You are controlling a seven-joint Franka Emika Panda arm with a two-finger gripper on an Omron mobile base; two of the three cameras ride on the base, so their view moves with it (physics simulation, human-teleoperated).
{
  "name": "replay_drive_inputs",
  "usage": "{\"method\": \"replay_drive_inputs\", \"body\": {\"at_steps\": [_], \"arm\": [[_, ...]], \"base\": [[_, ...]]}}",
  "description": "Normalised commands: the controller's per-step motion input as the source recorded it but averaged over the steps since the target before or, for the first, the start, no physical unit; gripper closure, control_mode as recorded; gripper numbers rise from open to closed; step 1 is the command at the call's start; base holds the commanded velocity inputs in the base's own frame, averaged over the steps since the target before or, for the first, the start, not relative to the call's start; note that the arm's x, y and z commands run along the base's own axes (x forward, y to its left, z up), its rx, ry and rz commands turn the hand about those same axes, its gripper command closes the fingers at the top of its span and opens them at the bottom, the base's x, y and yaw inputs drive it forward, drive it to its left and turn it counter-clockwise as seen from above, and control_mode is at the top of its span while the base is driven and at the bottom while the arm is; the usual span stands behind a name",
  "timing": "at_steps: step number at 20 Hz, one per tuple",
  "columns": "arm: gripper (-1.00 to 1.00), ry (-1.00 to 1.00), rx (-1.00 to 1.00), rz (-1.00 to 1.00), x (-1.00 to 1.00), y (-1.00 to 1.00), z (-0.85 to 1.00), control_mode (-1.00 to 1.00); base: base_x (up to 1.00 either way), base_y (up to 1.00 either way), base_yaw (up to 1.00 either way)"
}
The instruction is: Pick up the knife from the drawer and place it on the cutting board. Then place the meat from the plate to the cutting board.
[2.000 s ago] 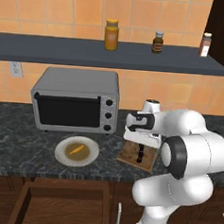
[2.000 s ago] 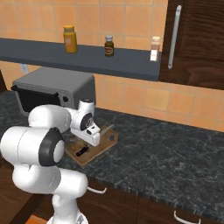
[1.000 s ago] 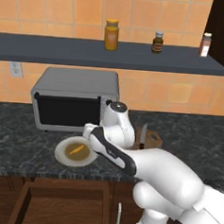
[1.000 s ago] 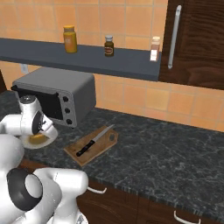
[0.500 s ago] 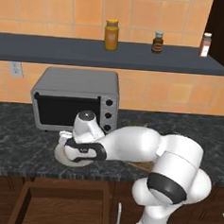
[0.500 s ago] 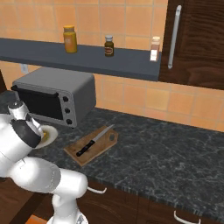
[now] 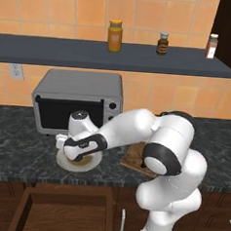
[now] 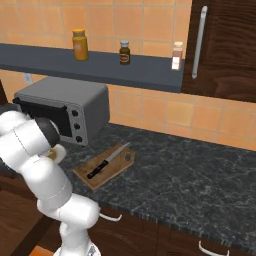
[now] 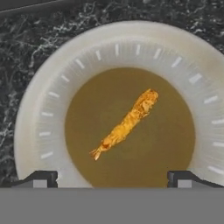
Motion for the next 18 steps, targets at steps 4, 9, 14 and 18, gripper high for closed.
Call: {"method": "replay_drive_inputs", "body": {"at_steps": [4, 9, 14, 18], "arm": [[-1.0, 0.03, -0.08, 0.02, 0.25, 0.0, -0.38, -1.0], [-1.0, 0.0, -0.04, 0.0, 0.12, 0.0, -0.2, -1.0], [-1.0, 0.02, -0.03, 0.0, 0.16, 0.04, -0.16, -1.0], [-1.0, 0.05, -0.04, 0.0, 0.15, 0.0, -0.24, -1.0]], "base": [[0.0, 0.0, 0.0], [0.0, 0.0, 0.0], [0.0, 0.0, 0.0], [0.0, 0.0, 0.0]]}}
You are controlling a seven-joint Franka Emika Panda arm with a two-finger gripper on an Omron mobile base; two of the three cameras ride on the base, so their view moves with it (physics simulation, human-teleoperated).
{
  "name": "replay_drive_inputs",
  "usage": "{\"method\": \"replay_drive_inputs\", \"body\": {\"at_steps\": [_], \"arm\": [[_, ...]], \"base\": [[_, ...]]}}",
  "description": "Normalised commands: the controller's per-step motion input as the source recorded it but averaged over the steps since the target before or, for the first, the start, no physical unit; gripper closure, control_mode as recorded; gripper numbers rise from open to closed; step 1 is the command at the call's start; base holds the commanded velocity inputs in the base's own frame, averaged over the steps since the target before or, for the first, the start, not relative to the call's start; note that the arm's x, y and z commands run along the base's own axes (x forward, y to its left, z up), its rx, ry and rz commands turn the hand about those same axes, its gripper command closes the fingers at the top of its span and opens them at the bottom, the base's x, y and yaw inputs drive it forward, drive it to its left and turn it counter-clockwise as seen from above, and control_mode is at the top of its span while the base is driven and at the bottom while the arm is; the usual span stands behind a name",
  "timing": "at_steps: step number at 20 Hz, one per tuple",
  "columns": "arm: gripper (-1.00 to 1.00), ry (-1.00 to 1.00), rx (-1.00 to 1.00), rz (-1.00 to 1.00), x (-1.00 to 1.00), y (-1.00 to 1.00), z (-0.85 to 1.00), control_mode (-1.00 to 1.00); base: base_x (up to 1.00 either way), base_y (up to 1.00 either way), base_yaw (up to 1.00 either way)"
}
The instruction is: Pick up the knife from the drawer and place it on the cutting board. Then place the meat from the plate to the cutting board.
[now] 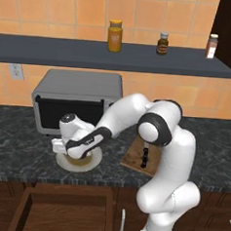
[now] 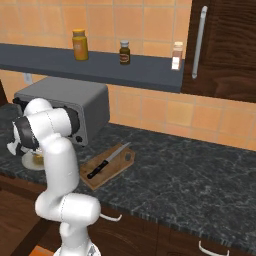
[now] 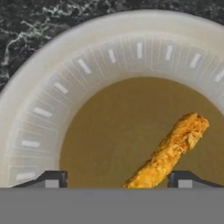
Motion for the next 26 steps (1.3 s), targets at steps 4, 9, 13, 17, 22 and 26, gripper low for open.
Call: {"method": "replay_drive_inputs", "body": {"at_steps": [4, 9, 13, 17, 22, 26], "arm": [[1.0, 0.04, -0.04, 0.0, 0.09, 0.0, -0.23, -1.0], [1.0, -0.02, 0.0, 0.0, 0.03, 0.0, -0.17, -1.0], [1.0, -0.06, 0.0, 0.0, 0.0, 0.0, -0.16, -1.0], [1.0, -0.17, 0.06, -0.01, -0.11, -0.29, -0.03, -1.0], [1.0, -0.22, 0.08, -0.12, -0.43, -0.37, 0.34, -1.0], [1.0, -0.08, 0.01, -0.22, -0.53, -0.62, 0.67, -1.0]], "base": [[0.0, 0.0, 0.0], [0.0, 0.0, 0.0], [0.0, 0.0, 0.0], [0.0, 0.0, 0.0], [0.0, 0.0, 0.0], [0.0, 0.0, 0.0]]}}
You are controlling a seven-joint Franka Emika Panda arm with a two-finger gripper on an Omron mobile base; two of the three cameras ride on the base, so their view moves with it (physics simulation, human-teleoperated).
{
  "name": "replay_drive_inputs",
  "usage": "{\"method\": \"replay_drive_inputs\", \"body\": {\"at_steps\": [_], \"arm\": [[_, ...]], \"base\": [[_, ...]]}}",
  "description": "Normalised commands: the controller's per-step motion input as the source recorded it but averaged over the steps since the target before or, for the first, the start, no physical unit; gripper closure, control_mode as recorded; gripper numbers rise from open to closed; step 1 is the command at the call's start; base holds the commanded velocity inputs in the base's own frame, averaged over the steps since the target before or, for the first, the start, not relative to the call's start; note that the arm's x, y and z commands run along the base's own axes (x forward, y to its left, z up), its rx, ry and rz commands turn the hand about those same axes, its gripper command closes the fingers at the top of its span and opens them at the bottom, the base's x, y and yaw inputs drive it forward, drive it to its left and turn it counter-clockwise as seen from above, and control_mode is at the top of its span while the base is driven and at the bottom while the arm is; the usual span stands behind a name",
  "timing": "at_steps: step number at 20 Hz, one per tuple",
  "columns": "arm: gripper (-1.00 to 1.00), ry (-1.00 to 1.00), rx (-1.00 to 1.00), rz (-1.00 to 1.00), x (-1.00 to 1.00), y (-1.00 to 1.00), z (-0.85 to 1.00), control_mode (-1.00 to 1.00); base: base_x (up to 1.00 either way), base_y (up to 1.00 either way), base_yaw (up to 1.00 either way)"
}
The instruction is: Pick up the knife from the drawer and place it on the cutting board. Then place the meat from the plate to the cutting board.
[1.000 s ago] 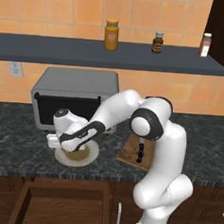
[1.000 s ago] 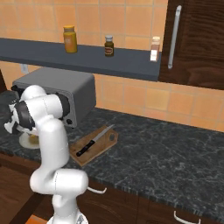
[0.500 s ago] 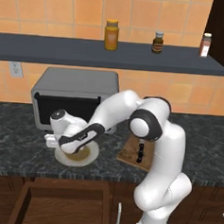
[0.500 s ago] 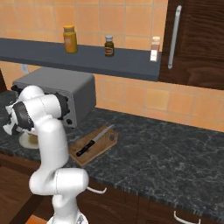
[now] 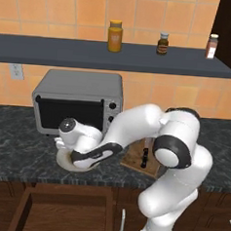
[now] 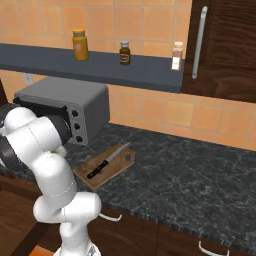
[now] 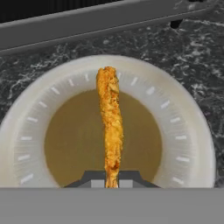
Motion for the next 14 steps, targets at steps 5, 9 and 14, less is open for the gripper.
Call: {"method": "replay_drive_inputs", "body": {"at_steps": [5, 9, 14], "arm": [[1.0, 0.0, 0.01, -0.28, -0.28, -0.87, 0.69, -1.0], [1.0, 0.05, 0.0, -0.31, -0.3, -1.0, 0.54, -1.0], [1.0, 0.11, 0.0, -0.24, -0.12, -1.0, 0.18, -1.0]], "base": [[0.0, 0.0, 0.0], [0.0, 0.0, 0.0], [0.0, 0.0, 0.0]]}}
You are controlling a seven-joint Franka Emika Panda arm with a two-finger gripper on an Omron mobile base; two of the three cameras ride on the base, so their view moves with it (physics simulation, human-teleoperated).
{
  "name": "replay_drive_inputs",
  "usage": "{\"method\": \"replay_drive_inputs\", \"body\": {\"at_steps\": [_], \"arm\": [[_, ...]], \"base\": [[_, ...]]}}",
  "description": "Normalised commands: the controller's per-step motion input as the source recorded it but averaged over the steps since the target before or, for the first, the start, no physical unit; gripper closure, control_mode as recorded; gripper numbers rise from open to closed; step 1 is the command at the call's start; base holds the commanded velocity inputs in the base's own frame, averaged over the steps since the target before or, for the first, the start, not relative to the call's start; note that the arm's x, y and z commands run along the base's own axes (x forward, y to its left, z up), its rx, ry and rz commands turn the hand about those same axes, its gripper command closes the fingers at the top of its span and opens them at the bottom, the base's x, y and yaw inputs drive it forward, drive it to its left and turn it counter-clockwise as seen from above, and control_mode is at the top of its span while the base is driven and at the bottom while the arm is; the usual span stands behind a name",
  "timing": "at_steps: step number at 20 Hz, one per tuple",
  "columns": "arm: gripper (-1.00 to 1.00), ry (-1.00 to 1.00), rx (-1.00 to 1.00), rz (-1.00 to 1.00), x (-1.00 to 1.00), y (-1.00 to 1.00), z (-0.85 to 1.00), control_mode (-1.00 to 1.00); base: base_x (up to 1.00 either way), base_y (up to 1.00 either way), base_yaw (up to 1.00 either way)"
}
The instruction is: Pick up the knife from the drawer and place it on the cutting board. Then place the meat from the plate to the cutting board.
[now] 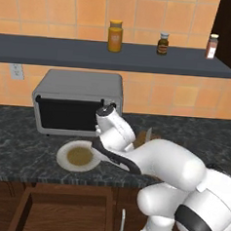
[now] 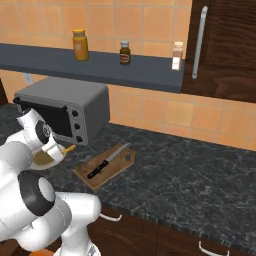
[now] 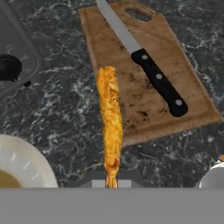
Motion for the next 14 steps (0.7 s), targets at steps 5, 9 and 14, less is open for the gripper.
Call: {"method": "replay_drive_inputs", "body": {"at_steps": [5, 9, 14], "arm": [[1.0, 0.12, 0.0, -0.03, -0.01, -1.0, 0.0, -1.0], [1.0, 0.07, -0.01, 0.08, 0.01, -0.63, -0.13, -1.0], [1.0, 0.11, -0.06, 0.15, 0.21, -0.14, -0.47, -1.0]], "base": [[0.0, 0.0, 0.0], [0.0, 0.0, 0.0], [0.0, 0.0, 0.0]]}}
